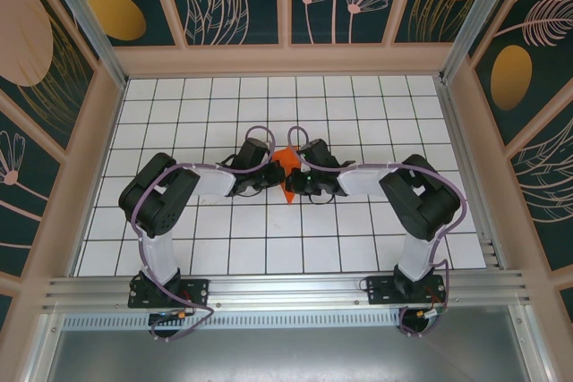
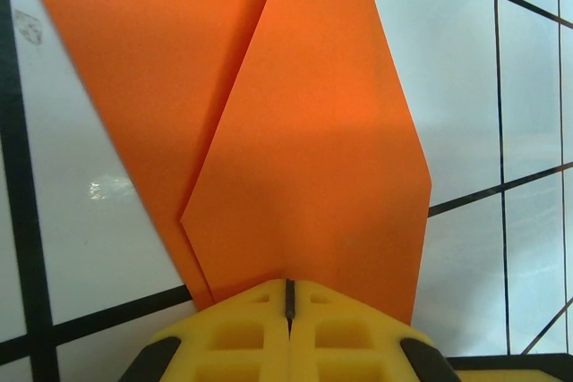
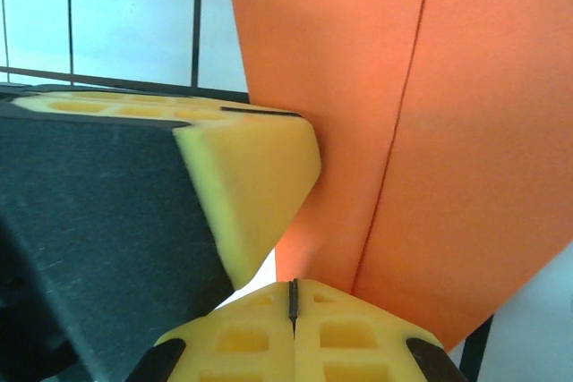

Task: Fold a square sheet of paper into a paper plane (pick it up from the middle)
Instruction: Fourth fold the wing at the center of the table.

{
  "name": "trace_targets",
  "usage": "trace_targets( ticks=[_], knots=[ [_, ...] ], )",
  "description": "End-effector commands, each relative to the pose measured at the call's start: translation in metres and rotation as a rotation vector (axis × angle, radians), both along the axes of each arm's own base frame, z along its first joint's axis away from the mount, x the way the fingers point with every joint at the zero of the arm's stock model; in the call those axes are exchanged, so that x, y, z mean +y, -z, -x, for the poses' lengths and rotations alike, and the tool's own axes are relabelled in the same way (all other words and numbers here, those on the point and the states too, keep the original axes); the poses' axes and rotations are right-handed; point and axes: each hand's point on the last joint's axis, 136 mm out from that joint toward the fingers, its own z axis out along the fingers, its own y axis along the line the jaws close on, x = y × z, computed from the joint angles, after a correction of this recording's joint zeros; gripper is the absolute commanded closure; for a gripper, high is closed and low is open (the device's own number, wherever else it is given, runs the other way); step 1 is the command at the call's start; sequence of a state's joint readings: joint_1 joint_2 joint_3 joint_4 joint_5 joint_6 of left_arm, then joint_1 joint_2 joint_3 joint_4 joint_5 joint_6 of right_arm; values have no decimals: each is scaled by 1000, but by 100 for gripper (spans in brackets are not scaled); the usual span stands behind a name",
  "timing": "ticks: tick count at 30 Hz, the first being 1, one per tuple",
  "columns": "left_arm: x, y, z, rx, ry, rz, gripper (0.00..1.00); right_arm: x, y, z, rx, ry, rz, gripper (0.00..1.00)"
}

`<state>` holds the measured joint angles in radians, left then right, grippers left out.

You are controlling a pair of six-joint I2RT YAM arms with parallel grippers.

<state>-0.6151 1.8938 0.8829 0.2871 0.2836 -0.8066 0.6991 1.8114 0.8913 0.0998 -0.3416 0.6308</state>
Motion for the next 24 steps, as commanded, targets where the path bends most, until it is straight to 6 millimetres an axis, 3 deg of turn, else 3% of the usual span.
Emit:
trace_targets(
  ticks=[1, 14, 24],
  knots=[
    [13, 31, 14, 93, -12, -75, 100, 2, 10, 6, 14, -31, 13, 98],
    [14, 34, 13, 96, -16, -90, 100, -16, 35, 85, 140, -150, 70, 98],
    [15, 35, 14, 95, -17, -94, 100, -13, 35, 101, 156, -187, 73, 98]
  ],
)
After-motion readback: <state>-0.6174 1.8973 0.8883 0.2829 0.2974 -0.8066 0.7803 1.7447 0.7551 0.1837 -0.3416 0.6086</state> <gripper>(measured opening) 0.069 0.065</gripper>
